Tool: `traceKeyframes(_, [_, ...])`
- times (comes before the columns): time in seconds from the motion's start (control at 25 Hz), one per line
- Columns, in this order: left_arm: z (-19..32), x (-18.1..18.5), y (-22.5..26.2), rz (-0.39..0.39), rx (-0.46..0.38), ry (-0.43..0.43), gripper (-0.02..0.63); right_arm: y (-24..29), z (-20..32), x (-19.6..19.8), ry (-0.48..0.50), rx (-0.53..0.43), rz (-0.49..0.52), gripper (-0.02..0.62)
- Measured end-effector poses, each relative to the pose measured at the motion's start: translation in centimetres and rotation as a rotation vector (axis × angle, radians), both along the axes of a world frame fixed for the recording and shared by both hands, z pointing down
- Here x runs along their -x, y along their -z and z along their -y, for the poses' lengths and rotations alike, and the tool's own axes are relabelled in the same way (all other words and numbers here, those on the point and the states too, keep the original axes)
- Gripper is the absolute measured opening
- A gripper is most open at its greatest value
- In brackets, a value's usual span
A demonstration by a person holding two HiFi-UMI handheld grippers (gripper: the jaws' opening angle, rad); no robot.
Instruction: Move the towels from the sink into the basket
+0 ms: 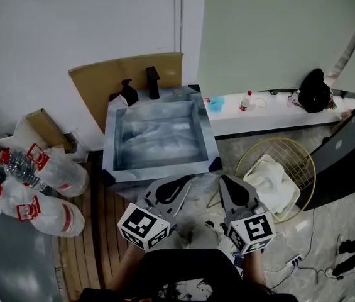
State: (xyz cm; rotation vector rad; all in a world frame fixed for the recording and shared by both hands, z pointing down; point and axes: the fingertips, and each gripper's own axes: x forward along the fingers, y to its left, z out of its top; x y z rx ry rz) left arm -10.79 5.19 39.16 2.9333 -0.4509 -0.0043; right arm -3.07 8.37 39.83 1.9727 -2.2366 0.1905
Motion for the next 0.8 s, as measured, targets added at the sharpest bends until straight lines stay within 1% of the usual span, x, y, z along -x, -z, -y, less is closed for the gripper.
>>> traceKeyframes(0.16, [0.1,0.1,-0.3,0.005,0.004,-0.008,0.014,0.0,0.1,0.2,-0.003,-0.007,-0.012,0.005])
traceKeyframes(0.44, [0.1,0.2,-0.6,0.019,0.001,-0.026,0.014,-0.5,-0.1,-0.3,-0.024,0.015,-0.023,0.005])
traceKeyframes(0.6, [0.1,0.3,-1.2,0.042,0.008,-0.033,0.014,-0.4,-0.4,-1.4,-0.051,0.013,-0.035,0.003])
traceKeyframes(0.8, [0.8,0.6,-1.5,0.055,0.01,-0.029,0.014,-0.4,-0.6,-3.2,-0.098,0.047,-0.04,0.003])
